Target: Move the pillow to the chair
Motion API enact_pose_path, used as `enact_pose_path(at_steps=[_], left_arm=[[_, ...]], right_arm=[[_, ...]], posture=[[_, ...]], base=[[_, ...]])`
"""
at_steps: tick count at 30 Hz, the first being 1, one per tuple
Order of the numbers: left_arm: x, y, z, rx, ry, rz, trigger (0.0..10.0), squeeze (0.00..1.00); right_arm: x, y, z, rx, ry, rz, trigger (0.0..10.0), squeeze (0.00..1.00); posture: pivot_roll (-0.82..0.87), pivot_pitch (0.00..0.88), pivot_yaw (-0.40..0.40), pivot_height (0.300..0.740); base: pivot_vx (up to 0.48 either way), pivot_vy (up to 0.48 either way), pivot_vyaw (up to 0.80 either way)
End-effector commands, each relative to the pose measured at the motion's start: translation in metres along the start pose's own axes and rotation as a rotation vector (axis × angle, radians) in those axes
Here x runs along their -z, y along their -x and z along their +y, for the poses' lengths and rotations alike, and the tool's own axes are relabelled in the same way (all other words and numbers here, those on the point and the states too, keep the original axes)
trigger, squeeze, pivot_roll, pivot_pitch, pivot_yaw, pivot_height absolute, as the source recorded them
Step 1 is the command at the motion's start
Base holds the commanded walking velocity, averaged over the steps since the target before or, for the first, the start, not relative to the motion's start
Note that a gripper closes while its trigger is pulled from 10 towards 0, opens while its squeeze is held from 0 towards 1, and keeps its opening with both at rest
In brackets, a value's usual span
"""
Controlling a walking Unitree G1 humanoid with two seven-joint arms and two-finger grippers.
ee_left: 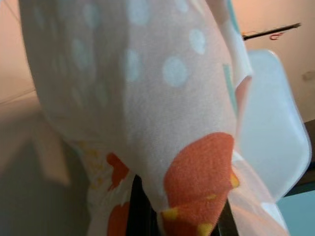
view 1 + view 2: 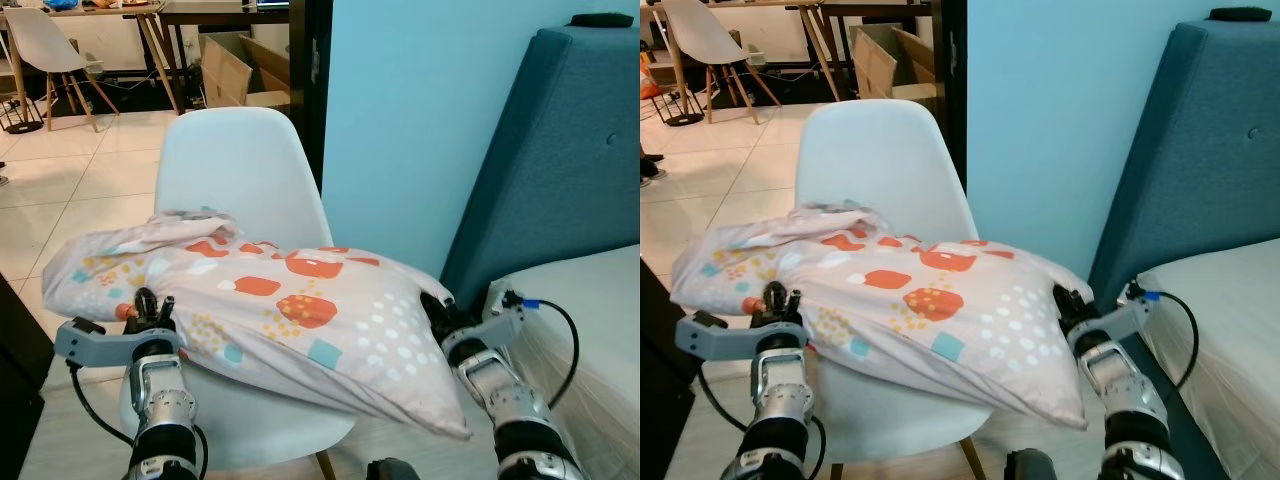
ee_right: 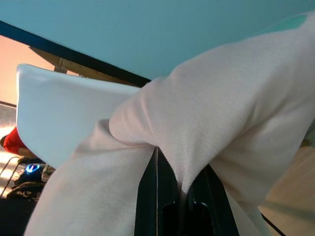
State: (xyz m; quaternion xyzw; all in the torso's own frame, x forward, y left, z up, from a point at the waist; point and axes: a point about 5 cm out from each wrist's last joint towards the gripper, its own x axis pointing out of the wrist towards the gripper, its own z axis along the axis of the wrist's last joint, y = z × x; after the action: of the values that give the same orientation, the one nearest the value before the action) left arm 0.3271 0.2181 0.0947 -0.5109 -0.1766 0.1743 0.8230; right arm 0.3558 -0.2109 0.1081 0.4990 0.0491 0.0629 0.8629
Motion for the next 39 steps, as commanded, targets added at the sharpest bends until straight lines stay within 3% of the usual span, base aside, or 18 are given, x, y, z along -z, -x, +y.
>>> enact_pose_path(at_steps=[1, 5, 7, 9, 12, 13, 14, 15, 18, 20, 25, 29, 30, 33, 36, 37, 38, 39], left_arm=[[-0.009, 0.006, 0.005, -0.011, -0.084, -0.050, 10.0, 0.00], [-0.014, 0.018, 0.020, -0.068, -0.201, -0.066, 10.0, 0.00], [-0.023, 0.030, 0.036, -0.130, -0.368, -0.076, 10.0, 0.00], [-0.033, 0.035, 0.047, -0.185, -0.475, -0.087, 10.0, 0.00], [-0.035, 0.036, 0.050, -0.197, -0.496, -0.091, 10.0, 0.00], [-0.038, 0.035, 0.051, -0.201, -0.518, -0.087, 10.0, 0.35], [-0.038, 0.035, 0.051, -0.201, -0.518, -0.087, 10.0, 0.35], [-0.039, 0.034, 0.051, -0.198, -0.521, -0.085, 10.0, 1.00], [-0.038, 0.030, 0.046, -0.176, -0.549, -0.072, 10.0, 1.00], [-0.023, 0.023, 0.037, -0.107, -0.543, 0.032, 10.0, 1.00], [-0.014, 0.019, 0.026, -0.045, -0.541, 0.071, 10.0, 1.00], [0.014, 0.021, 0.018, 0.043, -0.544, 0.271, 10.0, 1.00], [0.014, 0.021, 0.018, 0.043, -0.544, 0.271, 10.0, 1.00], [0.037, 0.033, 0.020, 0.139, -0.650, 0.513, 10.0, 1.00], [0.039, 0.035, 0.020, 0.151, -0.664, 0.541, 10.0, 1.00], [0.042, 0.039, 0.021, 0.192, -0.750, 0.616, 10.0, 1.00], [0.042, 0.039, 0.021, 0.192, -0.750, 0.616, 10.0, 1.00], [0.043, 0.042, 0.022, 0.219, -0.811, 0.668, 10.0, 1.00]], right_arm=[[0.001, -0.010, 0.013, -0.036, 0.013, -0.011, 0.0, 0.00], [0.009, -0.020, 0.025, -0.058, 0.028, 0.009, 0.0, 0.00], [0.024, -0.027, 0.033, -0.070, 0.046, 0.046, 0.0, 0.00], [0.039, -0.031, 0.039, -0.082, 0.060, 0.093, 0.0, 0.00], [0.044, -0.031, 0.040, -0.086, 0.070, 0.110, 0.0, 0.00], [0.049, -0.032, 0.043, -0.096, 0.063, 0.123, 0.0, 0.00], [0.049, -0.032, 0.043, -0.096, 0.063, 0.123, 0.0, 0.00], [0.053, -0.033, 0.045, -0.106, 0.067, 0.135, 0.0, 0.00], [0.059, -0.034, 0.048, -0.117, 0.060, 0.145, 0.0, 0.00], [0.061, -0.033, 0.043, -0.100, 0.063, 0.141, 0.0, 0.00], [0.059, -0.031, 0.039, -0.087, 0.072, 0.132, 0.0, 0.00], [0.049, -0.030, 0.033, -0.057, 0.085, 0.088, 0.0, 0.00], [0.049, -0.030, 0.033, -0.057, 0.085, 0.088, 0.0, 0.00], [0.041, -0.030, 0.031, -0.051, 0.114, 0.068, 0.0, 0.00], [0.041, -0.030, 0.031, -0.051, 0.118, 0.066, 0.0, 0.00], [0.038, -0.030, 0.031, -0.046, 0.125, 0.059, 0.0, 0.00], [0.038, -0.030, 0.031, -0.046, 0.125, 0.059, 0.0, 0.00], [0.037, -0.030, 0.030, -0.043, 0.130, 0.054, 0.0, 0.00]], posture=[[-0.10, 0.120, -0.022, 0.575], [-0.08, 0.125, -0.031, 0.575], [-0.05, 0.142, -0.045, 0.575], [-0.04, 0.150, -0.050, 0.575], [-0.04, 0.150, -0.050, 0.575], [-0.03, 0.153, -0.054, 0.575], [-0.03, 0.153, -0.054, 0.575], [-0.03, 0.156, -0.052, 0.575], [-0.03, 0.158, -0.051, 0.575], [-0.02, 0.158, -0.047, 0.575], [-0.02, 0.157, -0.039, 0.575], [-0.03, 0.159, -0.026, 0.575], [-0.03, 0.159, -0.026, 0.575], [-0.03, 0.160, -0.023, 0.575], [-0.03, 0.161, -0.023, 0.575], [-0.03, 0.163, -0.024, 0.575], [-0.03, 0.163, -0.024, 0.575], [-0.03, 0.163, -0.024, 0.575]], base=[[0.000, 0.000, 0.00], [0.000, 0.000, 0.00], [0.000, 0.000, 0.00], [0.000, 0.000, 0.00], [0.000, 0.000, 0.00], [0.000, 0.000, 0.00], [0.000, 0.000, 0.00], [0.000, 0.000, 0.00], [0.000, 0.000, 0.00], [0.000, 0.000, 0.00], [0.000, 0.000, 0.00], [0.000, 0.000, 0.00], [0.000, 0.000, 0.00], [0.000, 0.000, 0.00], [0.000, 0.000, 0.00], [0.000, 0.000, 0.00], [0.000, 0.000, 0.00], [0.000, 0.000, 0.00]])
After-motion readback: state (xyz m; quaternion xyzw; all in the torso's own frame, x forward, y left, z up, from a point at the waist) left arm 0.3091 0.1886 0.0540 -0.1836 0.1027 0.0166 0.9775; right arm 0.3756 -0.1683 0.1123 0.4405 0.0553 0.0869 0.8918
